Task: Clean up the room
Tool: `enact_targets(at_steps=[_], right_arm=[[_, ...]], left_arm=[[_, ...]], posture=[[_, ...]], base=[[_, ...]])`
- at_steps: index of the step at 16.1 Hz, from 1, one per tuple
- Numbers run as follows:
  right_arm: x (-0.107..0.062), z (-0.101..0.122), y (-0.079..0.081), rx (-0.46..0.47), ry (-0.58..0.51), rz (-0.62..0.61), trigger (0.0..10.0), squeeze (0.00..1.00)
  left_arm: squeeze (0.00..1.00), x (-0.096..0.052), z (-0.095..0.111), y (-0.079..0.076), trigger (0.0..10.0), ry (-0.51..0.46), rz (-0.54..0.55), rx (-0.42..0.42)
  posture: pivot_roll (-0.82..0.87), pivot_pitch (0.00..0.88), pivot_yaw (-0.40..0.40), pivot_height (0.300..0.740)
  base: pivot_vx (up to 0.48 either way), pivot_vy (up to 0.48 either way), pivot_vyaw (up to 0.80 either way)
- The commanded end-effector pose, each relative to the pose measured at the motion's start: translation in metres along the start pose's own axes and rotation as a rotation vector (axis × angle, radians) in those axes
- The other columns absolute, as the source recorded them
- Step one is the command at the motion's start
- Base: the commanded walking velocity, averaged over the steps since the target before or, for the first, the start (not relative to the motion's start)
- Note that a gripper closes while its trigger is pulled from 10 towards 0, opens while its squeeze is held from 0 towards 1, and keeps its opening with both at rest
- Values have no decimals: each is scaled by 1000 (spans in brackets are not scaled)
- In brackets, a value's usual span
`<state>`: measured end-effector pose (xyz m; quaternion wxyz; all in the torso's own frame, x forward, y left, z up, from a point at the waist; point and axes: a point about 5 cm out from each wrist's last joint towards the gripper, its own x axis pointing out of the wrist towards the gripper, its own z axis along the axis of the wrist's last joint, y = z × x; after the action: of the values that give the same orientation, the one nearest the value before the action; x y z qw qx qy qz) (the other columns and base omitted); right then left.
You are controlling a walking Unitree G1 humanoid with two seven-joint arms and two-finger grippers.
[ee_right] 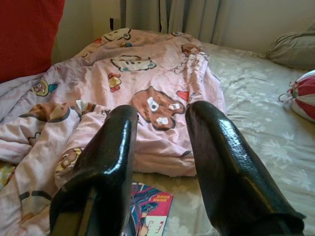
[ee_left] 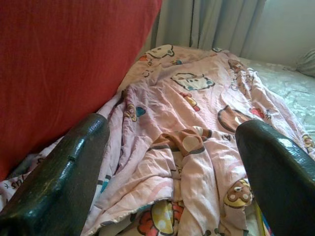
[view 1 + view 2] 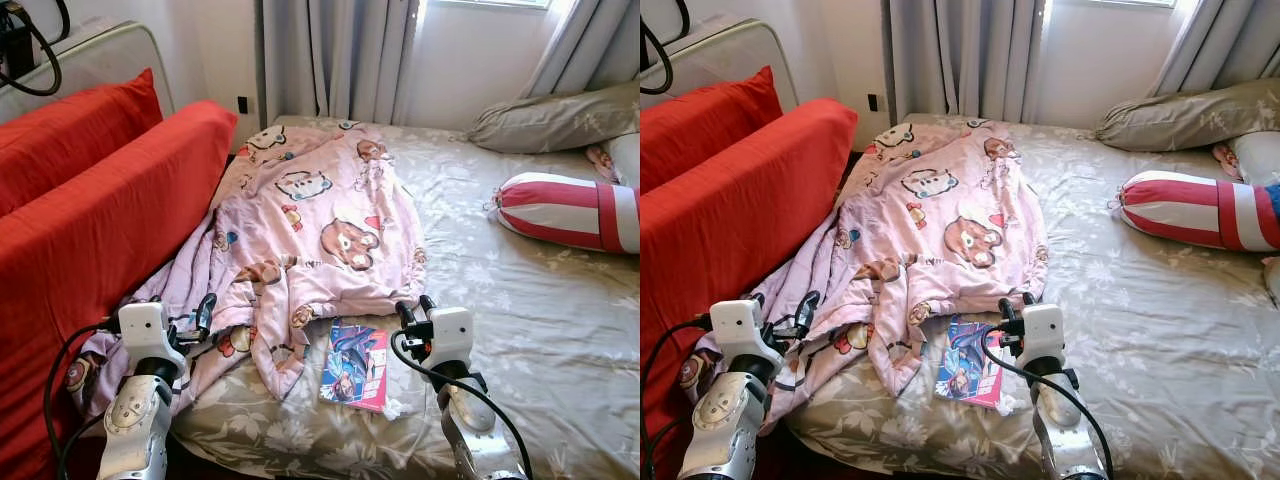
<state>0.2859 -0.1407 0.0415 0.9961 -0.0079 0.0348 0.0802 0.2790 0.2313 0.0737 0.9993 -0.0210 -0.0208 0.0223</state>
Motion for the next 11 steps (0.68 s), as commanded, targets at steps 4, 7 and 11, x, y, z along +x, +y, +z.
enact_targets(at_steps=[4, 7, 11], right_arm=[[0, 2, -3, 11, -3, -22, 10000, 0], [0, 3, -1, 9, 1, -14, 10000, 0], [0, 3, -1, 13, -1, -12, 10000, 0]], left_arm=[[0, 1, 5, -5, 10000, -8, -23, 7], [0, 1, 5, -6, 10000, -6, -27, 7], [0, 0, 5, -6, 10000, 0, -28, 7]], posture=[[22, 0, -38, 705], [21, 0, -35, 705], [20, 0, -36, 690]], base=[[0, 0, 0], [0, 0, 0], [0, 0, 0]])
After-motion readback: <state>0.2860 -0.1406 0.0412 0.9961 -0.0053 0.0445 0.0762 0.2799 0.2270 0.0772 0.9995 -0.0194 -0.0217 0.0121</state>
